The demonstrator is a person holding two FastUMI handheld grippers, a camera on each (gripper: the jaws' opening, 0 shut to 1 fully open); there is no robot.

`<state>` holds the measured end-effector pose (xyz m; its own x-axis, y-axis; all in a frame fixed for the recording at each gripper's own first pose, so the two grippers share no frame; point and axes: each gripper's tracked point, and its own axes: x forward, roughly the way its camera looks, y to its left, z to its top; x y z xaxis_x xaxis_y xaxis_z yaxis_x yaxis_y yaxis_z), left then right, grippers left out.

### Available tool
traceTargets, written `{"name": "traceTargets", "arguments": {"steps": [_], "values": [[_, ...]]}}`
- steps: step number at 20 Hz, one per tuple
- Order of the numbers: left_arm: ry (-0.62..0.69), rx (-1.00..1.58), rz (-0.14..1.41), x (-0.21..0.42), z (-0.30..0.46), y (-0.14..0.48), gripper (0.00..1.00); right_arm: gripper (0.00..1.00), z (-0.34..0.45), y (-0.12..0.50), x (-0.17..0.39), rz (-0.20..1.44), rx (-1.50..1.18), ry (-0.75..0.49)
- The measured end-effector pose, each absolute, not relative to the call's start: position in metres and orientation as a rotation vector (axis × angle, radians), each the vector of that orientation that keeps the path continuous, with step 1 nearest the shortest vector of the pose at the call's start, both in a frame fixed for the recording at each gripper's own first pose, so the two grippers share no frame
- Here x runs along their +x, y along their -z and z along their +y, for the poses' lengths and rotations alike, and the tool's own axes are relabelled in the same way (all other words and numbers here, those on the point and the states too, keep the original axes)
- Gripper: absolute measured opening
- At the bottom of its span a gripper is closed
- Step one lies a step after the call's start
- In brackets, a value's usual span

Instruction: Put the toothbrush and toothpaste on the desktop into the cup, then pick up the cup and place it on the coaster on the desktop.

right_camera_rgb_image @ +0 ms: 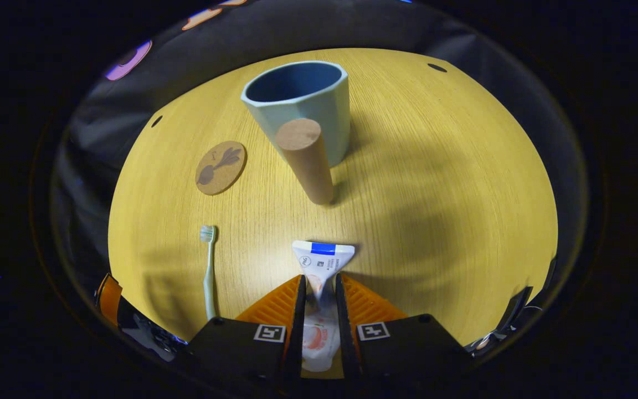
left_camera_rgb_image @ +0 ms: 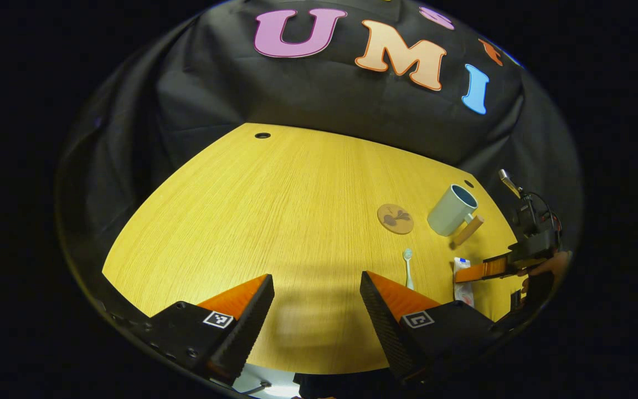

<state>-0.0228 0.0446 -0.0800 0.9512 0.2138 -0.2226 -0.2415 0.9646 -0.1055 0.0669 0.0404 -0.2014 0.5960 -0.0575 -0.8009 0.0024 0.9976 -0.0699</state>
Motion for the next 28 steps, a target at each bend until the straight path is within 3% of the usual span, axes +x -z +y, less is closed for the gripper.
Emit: {"name": "traceTargets", "arguments": {"steps": [2, 8, 15, 23, 28], "values": [[-0.234, -0.13, 0.209, -0.022, 0.042, 0.08, 0.94, 0.29, 0.04, 0.202, 0.068, 0.928, -0.048, 0.044], [-0.22, -0.125, 0.216, -0.016, 0.032, 0.08, 0.94, 0.14, 0.039, 0.202, 0.069, 0.929, -0.044, 0.04], [-0.146, -0.115, 0.262, 0.003, 0.0, 0.086, 0.94, 0.14, 0.039, 0.202, 0.068, 0.918, -0.055, -0.011], [-0.047, -0.088, 0.446, 0.019, -0.034, 0.113, 0.94, 0.16, 0.041, 0.202, 0.068, 0.877, -0.003, -0.054], [0.012, -0.049, 0.57, 0.031, -0.054, 0.12, 0.94, 0.14, 0.047, 0.176, 0.06, 0.77, 0.021, -0.143]]}}
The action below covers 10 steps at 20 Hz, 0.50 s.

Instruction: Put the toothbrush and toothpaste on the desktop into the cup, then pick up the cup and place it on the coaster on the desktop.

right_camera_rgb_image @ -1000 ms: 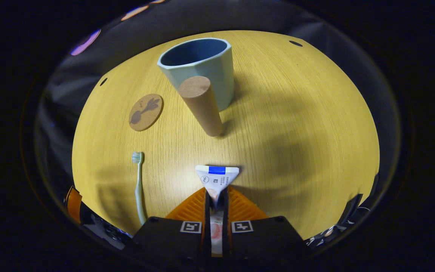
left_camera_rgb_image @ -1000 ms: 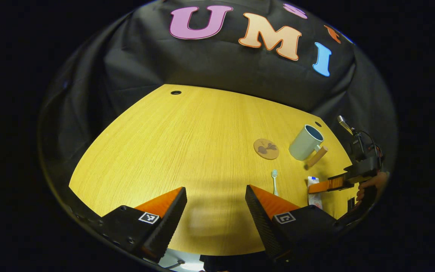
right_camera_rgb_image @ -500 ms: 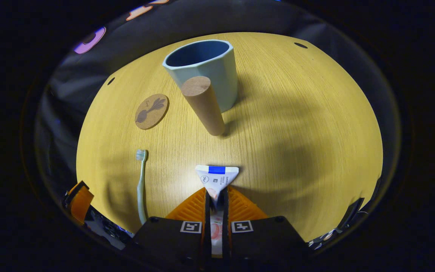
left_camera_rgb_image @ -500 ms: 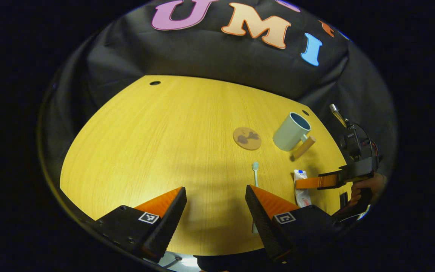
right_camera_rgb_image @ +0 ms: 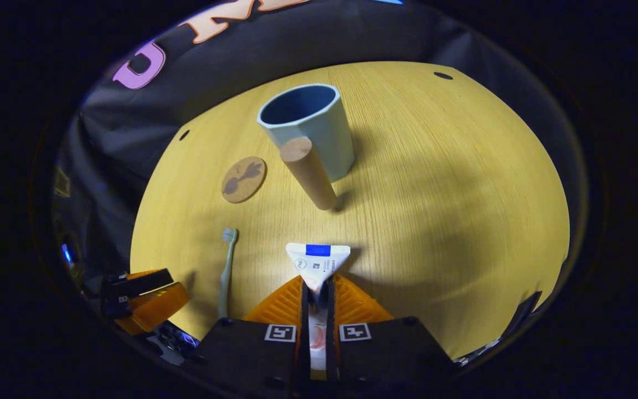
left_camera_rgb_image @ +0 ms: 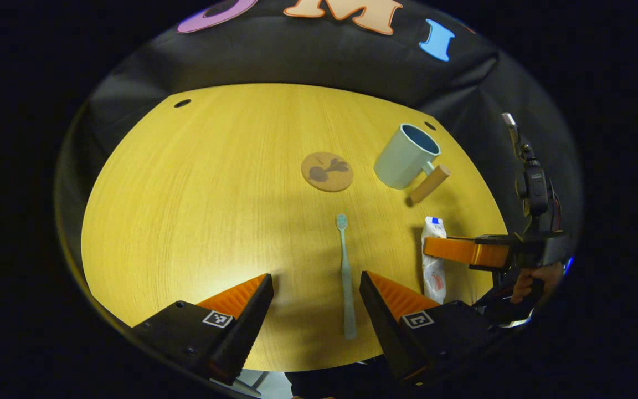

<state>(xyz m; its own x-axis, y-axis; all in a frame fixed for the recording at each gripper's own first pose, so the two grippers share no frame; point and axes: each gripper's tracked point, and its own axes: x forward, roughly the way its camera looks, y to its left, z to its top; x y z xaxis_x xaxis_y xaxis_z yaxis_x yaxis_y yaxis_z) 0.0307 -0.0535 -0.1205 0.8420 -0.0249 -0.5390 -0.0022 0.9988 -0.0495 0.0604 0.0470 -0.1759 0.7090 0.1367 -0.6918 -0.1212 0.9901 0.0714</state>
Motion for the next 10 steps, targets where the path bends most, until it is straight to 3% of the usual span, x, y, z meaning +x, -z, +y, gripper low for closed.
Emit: {"name": "traceTargets", "arguments": {"steps": [10], "values": [[0.001, 0.024, 0.873, 0.051, -0.073, 0.141, 0.94, 0.15, 0.027, 0.148, 0.038, 0.657, 0.044, -0.169]]}}
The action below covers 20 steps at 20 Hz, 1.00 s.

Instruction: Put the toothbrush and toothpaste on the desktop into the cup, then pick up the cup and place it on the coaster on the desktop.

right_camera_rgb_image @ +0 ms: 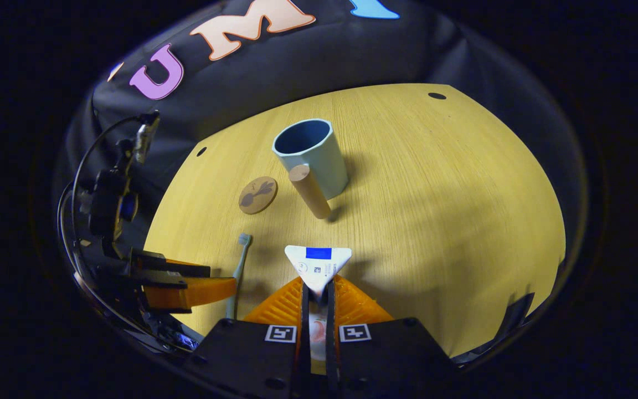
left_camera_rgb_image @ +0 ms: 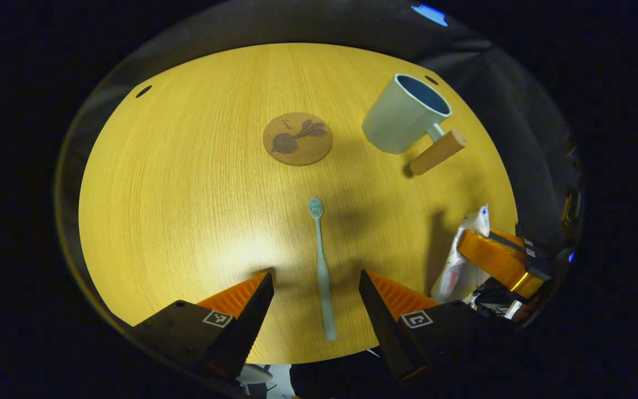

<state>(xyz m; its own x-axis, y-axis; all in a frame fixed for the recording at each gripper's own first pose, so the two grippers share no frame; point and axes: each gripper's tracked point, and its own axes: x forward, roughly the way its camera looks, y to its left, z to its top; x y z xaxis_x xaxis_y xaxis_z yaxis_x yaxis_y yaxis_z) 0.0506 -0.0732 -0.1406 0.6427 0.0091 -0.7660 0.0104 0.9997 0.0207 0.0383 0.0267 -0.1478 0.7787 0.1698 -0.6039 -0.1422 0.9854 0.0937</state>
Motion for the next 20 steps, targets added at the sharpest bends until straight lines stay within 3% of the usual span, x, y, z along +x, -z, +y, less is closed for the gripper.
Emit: {"name": "traceTargets", "arguments": {"steps": [5, 15, 17, 20], "values": [[-0.043, 0.058, 0.961, 0.06, -0.072, 0.147, 0.91, 0.14, 0.005, 0.141, 0.036, 0.629, 0.053, -0.153], [-0.089, 0.037, 1.023, 0.07, -0.076, 0.158, 0.63, 0.15, -0.025, 0.114, 0.052, 0.554, 0.027, -0.158], [-0.124, 0.053, 1.029, 0.071, -0.069, 0.158, 0.53, 0.15, -0.029, 0.113, 0.052, 0.55, 0.023, -0.154], [-0.154, 0.069, 1.032, 0.072, -0.066, 0.159, 0.29, 0.13, -0.032, 0.109, 0.055, 0.537, -0.005, -0.148]]}}
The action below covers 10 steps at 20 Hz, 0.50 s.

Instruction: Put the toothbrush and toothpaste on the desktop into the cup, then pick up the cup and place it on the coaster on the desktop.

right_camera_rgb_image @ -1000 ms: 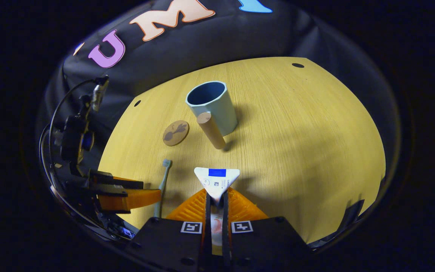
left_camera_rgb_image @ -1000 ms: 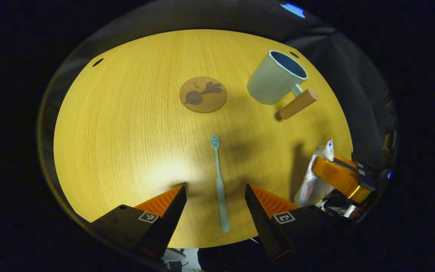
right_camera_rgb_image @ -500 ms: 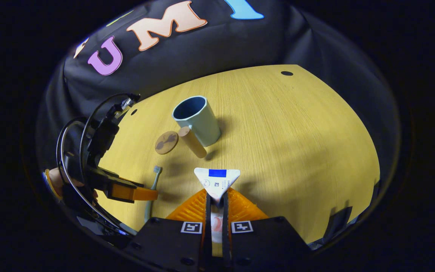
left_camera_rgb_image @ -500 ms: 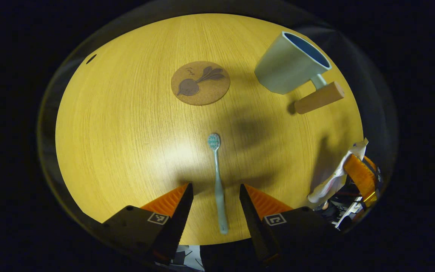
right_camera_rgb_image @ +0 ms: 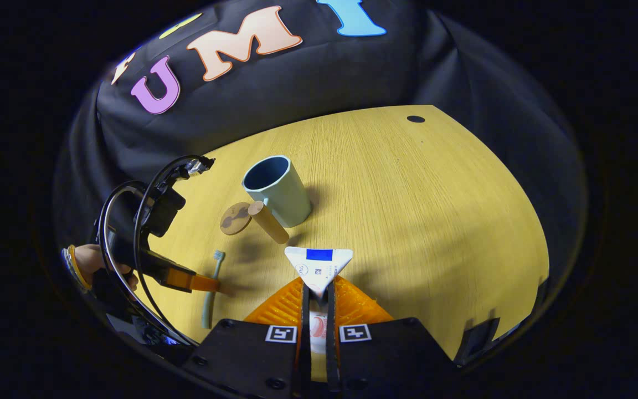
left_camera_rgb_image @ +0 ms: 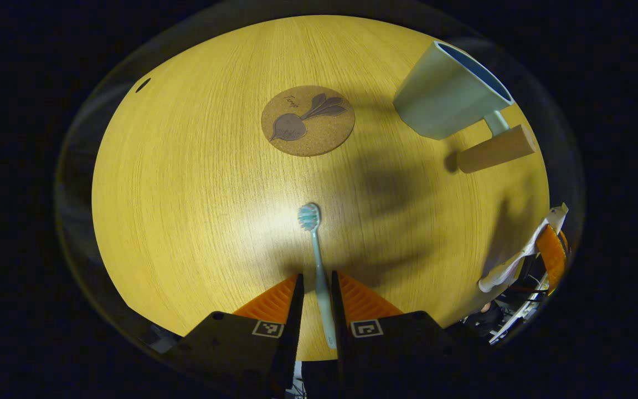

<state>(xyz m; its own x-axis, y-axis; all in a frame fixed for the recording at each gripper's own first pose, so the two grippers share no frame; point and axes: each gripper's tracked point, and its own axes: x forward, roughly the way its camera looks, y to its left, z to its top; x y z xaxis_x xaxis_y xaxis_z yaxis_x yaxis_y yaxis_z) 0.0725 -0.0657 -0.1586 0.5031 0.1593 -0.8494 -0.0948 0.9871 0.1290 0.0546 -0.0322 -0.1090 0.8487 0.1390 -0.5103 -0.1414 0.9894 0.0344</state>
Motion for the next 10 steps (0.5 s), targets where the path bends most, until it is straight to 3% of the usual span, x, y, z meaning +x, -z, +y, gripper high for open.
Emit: {"name": "traceTargets", "arguments": {"steps": [3, 6, 10], "values": [[-0.165, 0.06, 1.04, 0.0729, -0.0646, 0.1584, 0.24, 0.13, -0.0312, 0.1073, 0.0564, 0.529, 0.0, -0.154], [-0.166, 0.043, 1.051, 0.0731, -0.064, 0.1594, 0.08, 0.13, -0.0311, 0.105, 0.0586, 0.517, 0.0, -0.155], [-0.157, 0.02, 1.024, 0.0718, -0.064, 0.158, 0.03, 0.13, -0.0294, 0.1048, 0.0608, 0.513, 0.004, -0.159]]}}
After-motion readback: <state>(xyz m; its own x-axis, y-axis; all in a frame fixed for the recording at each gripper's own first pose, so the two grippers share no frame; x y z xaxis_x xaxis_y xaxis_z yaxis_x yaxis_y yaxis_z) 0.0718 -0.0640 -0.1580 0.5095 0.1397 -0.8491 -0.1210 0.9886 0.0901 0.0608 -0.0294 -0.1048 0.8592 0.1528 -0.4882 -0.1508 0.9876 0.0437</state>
